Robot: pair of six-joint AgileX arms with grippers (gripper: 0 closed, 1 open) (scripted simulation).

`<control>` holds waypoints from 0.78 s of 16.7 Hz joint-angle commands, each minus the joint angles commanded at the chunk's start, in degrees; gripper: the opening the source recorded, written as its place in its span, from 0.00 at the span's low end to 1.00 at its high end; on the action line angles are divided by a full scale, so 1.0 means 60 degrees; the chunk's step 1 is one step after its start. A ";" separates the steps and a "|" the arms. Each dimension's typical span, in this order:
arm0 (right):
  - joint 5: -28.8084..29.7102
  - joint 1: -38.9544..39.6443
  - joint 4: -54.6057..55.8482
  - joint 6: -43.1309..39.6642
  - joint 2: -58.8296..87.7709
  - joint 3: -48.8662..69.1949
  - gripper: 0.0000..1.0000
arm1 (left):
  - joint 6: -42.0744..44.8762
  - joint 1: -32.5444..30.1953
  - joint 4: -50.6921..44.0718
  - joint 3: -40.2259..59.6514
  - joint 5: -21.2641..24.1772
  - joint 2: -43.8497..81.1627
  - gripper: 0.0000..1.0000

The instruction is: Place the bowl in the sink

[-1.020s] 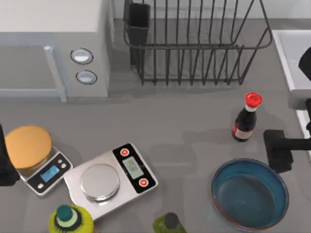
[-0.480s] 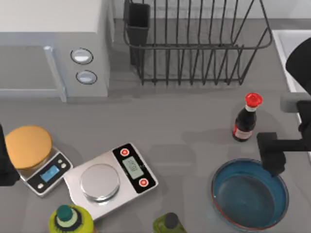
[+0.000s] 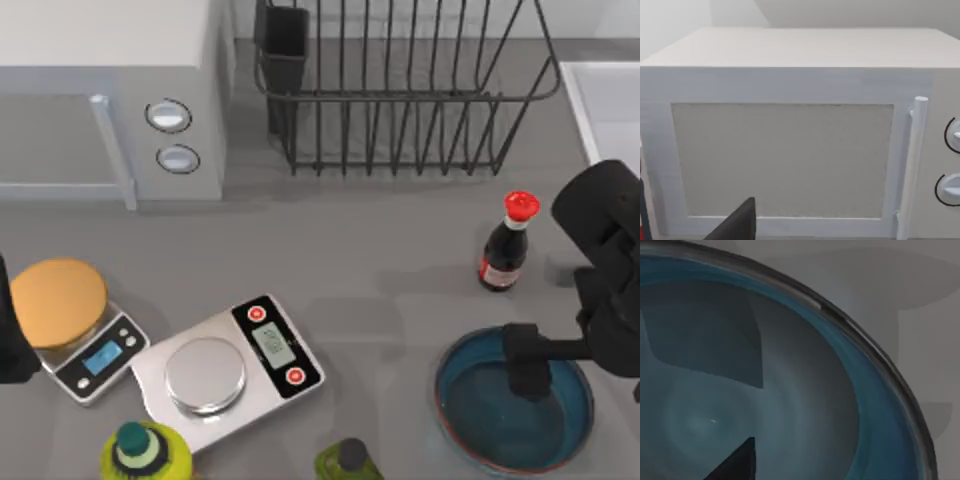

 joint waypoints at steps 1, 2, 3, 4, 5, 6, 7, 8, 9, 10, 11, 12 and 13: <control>0.0000 0.0008 0.0267 0.0010 0.0111 -0.0205 1.00 | 0.0000 0.0000 0.0000 0.0000 0.0000 0.0000 1.00; 0.0000 0.0015 0.0433 0.0017 0.0189 -0.0340 1.00 | 0.0000 0.0000 0.0000 0.0000 0.0000 0.0000 1.00; 0.0000 0.0017 0.0494 0.0021 0.0218 -0.0390 1.00 | 0.0000 0.0000 0.0000 0.0000 0.0000 0.0000 1.00; 0.0000 0.0017 0.0494 0.0021 0.0218 -0.0390 1.00 | 0.0000 0.0000 0.0000 0.0000 0.0000 0.0000 1.00; 0.0000 0.0017 0.0494 0.0021 0.0218 -0.0390 1.00 | 0.0000 0.0000 0.0000 0.0000 0.0000 0.0000 1.00; 0.0000 0.0017 0.0494 0.0021 0.0218 -0.0390 1.00 | 0.0000 0.0000 0.0000 0.0000 0.0000 0.0000 1.00; 0.0000 0.0017 0.0494 0.0021 0.0218 -0.0390 0.92 | 0.0000 0.0000 0.0000 0.0000 0.0000 0.0000 1.00; 0.0000 0.0017 0.0494 0.0021 0.0218 -0.0390 0.85 | 0.0000 0.0000 0.0000 0.0000 0.0000 0.0000 1.00; 0.0000 0.0017 0.0494 0.0021 0.0218 -0.0390 0.77 | 0.0000 0.0000 0.0000 0.0000 0.0000 0.0000 1.00; 0.0000 0.0017 0.0494 0.0021 0.0218 -0.0390 0.70 | 0.0000 0.0000 0.0000 0.0000 0.0000 0.0000 1.00; 0.0000 0.0017 0.0494 0.0021 0.0218 -0.0390 0.62 | 0.0000 0.0000 0.0000 0.0000 0.0000 0.0000 1.00; 0.0000 0.0017 0.0494 0.0021 0.0218 -0.0390 0.55 | 0.0000 0.0000 0.0000 0.0000 0.0000 0.0000 1.00; 0.0000 0.0017 0.0494 0.0021 0.0218 -0.0390 0.47 | 0.0000 0.0000 0.0000 0.0000 0.0000 0.0000 1.00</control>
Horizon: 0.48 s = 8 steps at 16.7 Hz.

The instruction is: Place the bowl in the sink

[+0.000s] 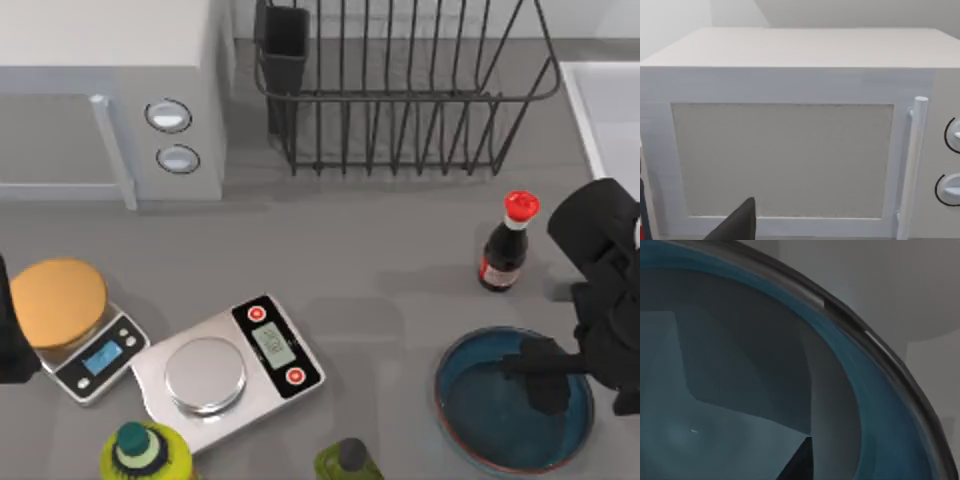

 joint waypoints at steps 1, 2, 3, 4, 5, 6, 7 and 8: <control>0.0000 0.0000 0.0000 0.0000 0.0000 0.0000 0.40 | 0.0000 0.0000 0.0000 0.0000 0.0000 0.0000 1.00; 0.0000 0.0000 0.0000 0.0000 0.0000 0.0000 0.32 | 0.0000 0.0000 0.0000 0.0000 0.0000 0.0000 1.00; 0.0000 0.0000 0.0000 0.0000 0.0000 0.0000 0.25 | 0.0000 0.0000 0.0000 0.0000 0.0000 0.0000 1.00; 0.0000 0.0000 0.0000 0.0000 0.0000 0.0000 0.17 | 0.0000 0.0000 0.0000 0.0000 0.0000 0.0000 1.00; 0.0000 0.0000 0.0000 0.0000 0.0000 0.0000 0.10 | 0.0000 0.0000 0.0000 0.0000 0.0000 0.0000 1.00; 0.0000 0.0000 0.0000 0.0000 0.0000 0.0000 0.02 | 0.0000 0.0000 0.0000 0.0000 0.0000 0.0000 1.00; 0.0000 0.0000 0.0000 0.0000 0.0000 0.0000 0.00 | 0.0000 0.0000 0.0000 0.0000 0.0000 0.0000 1.00; 0.0000 0.0000 0.0000 0.0000 0.0000 0.0000 0.00 | 0.0000 0.0000 0.0000 0.0000 0.0000 0.0000 1.00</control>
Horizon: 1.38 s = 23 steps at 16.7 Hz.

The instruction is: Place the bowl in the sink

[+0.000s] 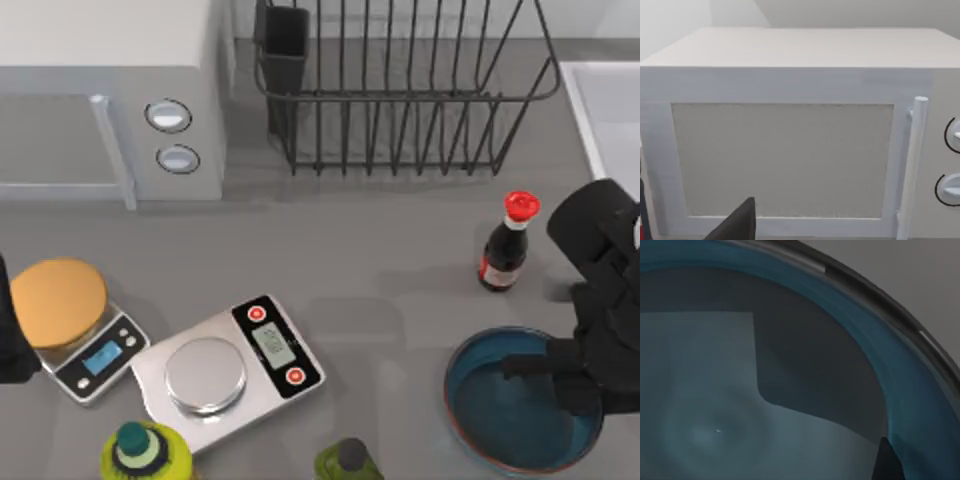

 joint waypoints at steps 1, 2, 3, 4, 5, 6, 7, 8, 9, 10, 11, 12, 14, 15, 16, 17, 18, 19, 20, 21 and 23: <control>0.0000 0.0000 0.0000 0.0000 0.0000 0.0000 0.00 | 0.0000 0.0000 0.0000 0.0000 0.0000 0.0000 1.00; 0.0000 0.0000 0.0000 0.0000 0.0000 0.0000 0.00 | 0.0000 0.0000 0.0000 0.0000 0.0000 0.0000 1.00; 0.0000 0.0000 0.0000 0.0000 0.0000 0.0000 0.00 | 0.0000 0.0000 0.0000 0.0000 0.0000 0.0000 1.00; 0.0000 0.0000 0.0000 0.0000 0.0000 0.0000 0.00 | 0.0000 0.0000 0.0000 0.0000 0.0000 0.0000 1.00; 0.0000 0.0000 0.0000 0.0000 0.0000 0.0000 0.00 | 0.0000 0.0000 0.0000 0.0000 0.0000 0.0000 1.00; 0.0000 0.0000 0.0000 0.0000 0.0000 0.0000 0.00 | 0.0000 0.0000 0.0000 0.0000 0.0000 0.0000 1.00; 0.0010 -0.0002 -0.0009 0.0001 -0.0015 0.0010 0.00 | 0.0000 0.0000 0.0000 0.0000 0.0000 0.0000 1.00; 0.0010 0.0001 -0.0033 0.0001 -0.0016 0.0034 0.00 | 0.0000 0.0000 0.0000 0.0000 0.0000 0.0000 1.00; 0.0010 0.0011 -0.0157 0.0002 -0.0026 0.0154 0.00 | 0.0000 0.0000 0.0000 0.0000 0.0000 0.0000 1.00; 0.0011 0.0021 -0.0381 0.0003 -0.0060 0.0372 0.00 | 0.0000 0.0000 0.0000 0.0000 0.0000 0.0000 1.00; 0.0012 0.0026 -0.0707 0.0005 -0.0119 0.0679 0.00 | 0.0000 0.0000 0.0000 0.0000 0.0000 0.0000 1.00; 0.0014 0.0025 -0.1134 0.0008 -0.0199 0.1049 0.00 | 0.0000 0.0000 0.0000 0.0000 0.0000 0.0000 1.00; 0.0015 0.0013 -0.2285 0.0007 -0.0406 0.1864 0.00 | 0.0000 0.0000 0.0000 0.0000 0.0000 0.0000 1.00; 0.0015 0.0005 -0.2981 0.0002 -0.0526 0.2283 0.00 | 0.0000 0.0000 0.0000 0.0000 0.0000 0.0000 1.00; 0.0015 -0.0002 -0.3683 -0.0007 -0.0652 0.2707 0.00 | 0.0000 0.0000 0.0000 0.0000 0.0000 0.0000 1.00; 0.0014 -0.0011 -0.4312 -0.0019 -0.0787 0.3131 0.00 | 0.0000 0.0000 0.0000 0.0000 0.0000 0.0000 1.00; 0.0013 -0.0023 -0.4844 -0.0032 -0.0931 0.3541 0.00 | 0.0000 0.0000 0.0000 0.0000 0.0000 0.0000 1.00; 0.0012 -0.0035 -0.5275 -0.0047 -0.1074 0.3913 0.00 | 0.0000 0.0000 0.0000 0.0000 0.0000 0.0000 1.00; 0.0011 -0.0047 -0.5605 -0.0062 -0.1209 0.4217 0.00 | 0.0000 0.0000 0.0000 0.0000 0.0000 0.0000 1.00; 0.0011 -0.0060 -0.5834 -0.0077 -0.1324 0.4435 0.00 | 0.0000 0.0000 0.0000 0.0000 0.0000 0.0000 1.00; 0.0010 -0.0072 -0.5989 -0.0091 -0.1420 0.4586 0.00 | 0.0000 0.0000 0.0000 0.0000 0.0000 0.0000 1.00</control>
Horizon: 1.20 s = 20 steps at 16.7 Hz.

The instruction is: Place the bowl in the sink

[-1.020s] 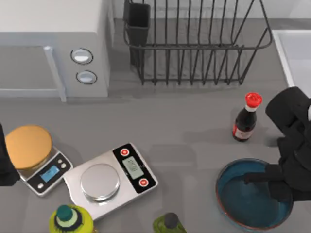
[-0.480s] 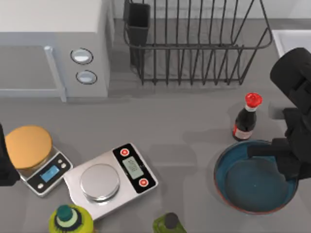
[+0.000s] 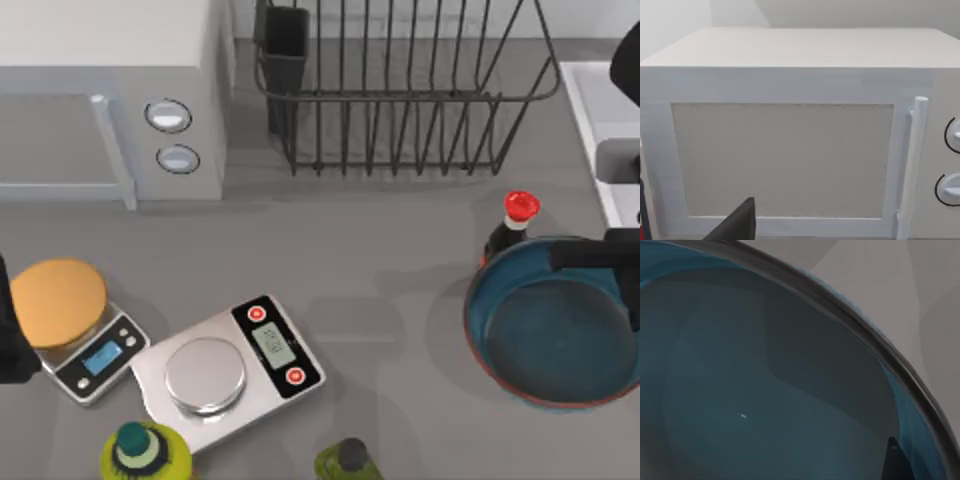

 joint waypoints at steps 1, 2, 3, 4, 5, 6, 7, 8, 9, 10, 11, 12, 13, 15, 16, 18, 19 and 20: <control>0.0000 0.0000 0.0000 0.0000 0.0000 0.0000 0.00 | 0.0000 0.0000 0.0000 0.0000 0.0000 0.0000 1.00; 0.0000 0.0000 0.0000 0.0000 0.0000 0.0000 0.00 | 0.0000 0.0000 0.0000 0.0000 0.0000 0.0000 1.00; -0.0005 0.0037 0.0026 0.0012 0.0035 -0.0026 0.00 | 0.0000 0.0000 0.0000 0.0000 0.0000 0.0000 1.00; -0.0005 0.0037 0.0026 0.0012 0.0035 -0.0026 0.00 | 0.0000 0.0000 0.0000 0.0000 0.0000 0.0000 1.00; -0.0046 -0.0011 0.0113 -0.0005 0.0026 -0.0031 0.00 | 0.0000 0.0000 0.0000 0.0000 0.0000 0.0000 1.00; -0.0130 -0.0117 0.0293 -0.0043 0.0007 -0.0047 0.00 | 0.0000 0.0000 0.0000 0.0000 0.0000 0.0000 1.00; -0.0254 -0.0280 0.0566 -0.0099 -0.0021 -0.0080 0.00 | 0.0000 0.0000 0.0000 0.0000 0.0000 0.0000 1.00; -0.0412 -0.0495 0.0934 -0.0171 -0.0058 -0.0135 0.00 | 0.0000 0.0000 0.0000 0.0000 0.0000 0.0000 1.00; -0.0597 -0.0757 0.1395 -0.0257 -0.0099 -0.0217 0.00 | 0.0000 0.0000 0.0000 0.0000 0.0000 0.0000 1.00; -0.0802 -0.1060 0.1950 -0.0358 -0.0140 -0.0328 0.00 | 0.0000 0.0000 0.0000 0.0000 0.0000 0.0000 1.00; -0.1024 -0.1400 0.2598 -0.0471 -0.0178 -0.0472 0.00 | 0.0000 0.0000 0.0000 0.0000 0.0000 0.0000 1.00; -0.1258 -0.1771 0.3339 -0.0599 -0.0210 -0.0652 0.00 | 0.0000 0.0000 0.0000 0.0000 0.0000 0.0000 1.00; -0.1501 -0.2169 0.4173 -0.0739 -0.0232 -0.0867 0.00 | 0.0000 0.0000 0.0000 0.0000 0.0000 0.0000 1.00; -0.1992 -0.3019 0.6107 -0.1057 -0.0227 -0.1394 0.00 | 0.0000 0.0000 0.0000 0.0000 0.0000 0.0000 1.00; -0.2233 -0.3461 0.7191 -0.1233 -0.0188 -0.1705 0.00 | 0.0000 0.0000 0.0000 0.0000 0.0000 0.0000 1.00; -0.2699 -0.4370 0.9515 -0.1621 -0.0048 -0.2429 0.00 | 0.0000 0.0000 0.0000 0.0000 0.0000 0.0000 1.00; -0.2923 -0.4831 1.0720 -0.1832 0.0038 -0.2828 0.00 | 0.0000 0.0000 0.0000 0.0000 0.0000 0.0000 1.00; -0.3138 -0.5286 1.1934 -0.2049 0.0125 -0.3236 0.00 | 0.0000 0.0000 0.0000 0.0000 0.0000 0.0000 1.00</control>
